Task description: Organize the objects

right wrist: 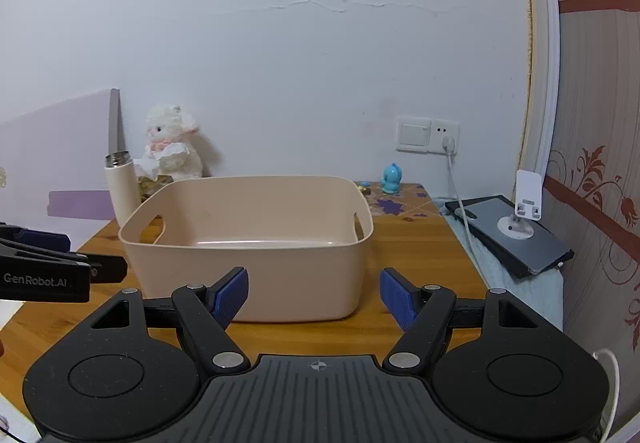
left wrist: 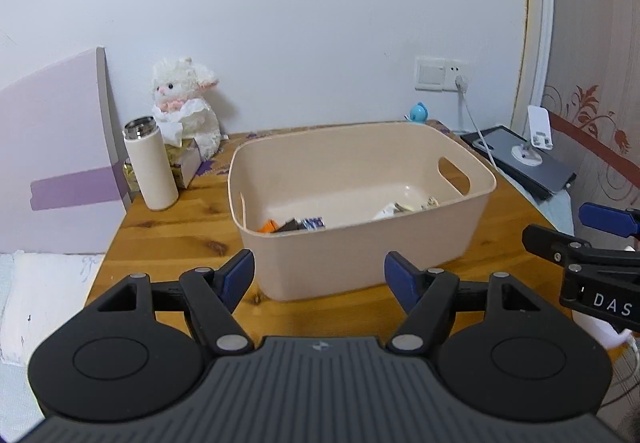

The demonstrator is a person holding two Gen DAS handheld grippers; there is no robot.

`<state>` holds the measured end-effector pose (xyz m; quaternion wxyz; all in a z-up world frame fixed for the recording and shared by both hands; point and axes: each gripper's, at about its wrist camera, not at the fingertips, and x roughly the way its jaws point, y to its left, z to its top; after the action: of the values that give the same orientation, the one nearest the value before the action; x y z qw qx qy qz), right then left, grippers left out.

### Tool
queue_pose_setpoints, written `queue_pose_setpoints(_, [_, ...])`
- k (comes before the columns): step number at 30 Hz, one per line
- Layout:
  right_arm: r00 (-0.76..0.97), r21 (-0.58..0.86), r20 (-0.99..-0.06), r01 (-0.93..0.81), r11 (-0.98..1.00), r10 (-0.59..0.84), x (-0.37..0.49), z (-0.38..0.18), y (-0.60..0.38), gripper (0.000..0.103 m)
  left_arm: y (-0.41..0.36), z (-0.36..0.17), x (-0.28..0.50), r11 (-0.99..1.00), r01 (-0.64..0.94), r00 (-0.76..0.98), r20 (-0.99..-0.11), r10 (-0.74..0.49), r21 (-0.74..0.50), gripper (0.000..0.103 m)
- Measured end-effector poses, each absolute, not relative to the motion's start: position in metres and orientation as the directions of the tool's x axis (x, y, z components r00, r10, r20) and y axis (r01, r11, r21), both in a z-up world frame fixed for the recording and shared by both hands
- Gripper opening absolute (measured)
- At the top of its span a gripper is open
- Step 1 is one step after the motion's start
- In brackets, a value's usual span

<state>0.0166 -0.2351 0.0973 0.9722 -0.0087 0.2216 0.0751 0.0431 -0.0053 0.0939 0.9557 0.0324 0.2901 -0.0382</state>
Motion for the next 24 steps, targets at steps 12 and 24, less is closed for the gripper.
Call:
queue_pose_setpoints(12, [0.897,0.031,-0.42,-0.142,0.989,0.141,-0.025,0.095,-0.242,0.076,0.004,0.089,0.003,0.996,0.088,0.829,-0.557,-0.055,0.033,0.074])
queue_pose_setpoints(24, [0.895,0.024,-0.422,-0.147,0.989,0.144,-0.066,0.091,-0.241,0.077,0.02,0.077,-0.046,0.994,0.105,0.81,-0.581,-0.082,0.007,0.082])
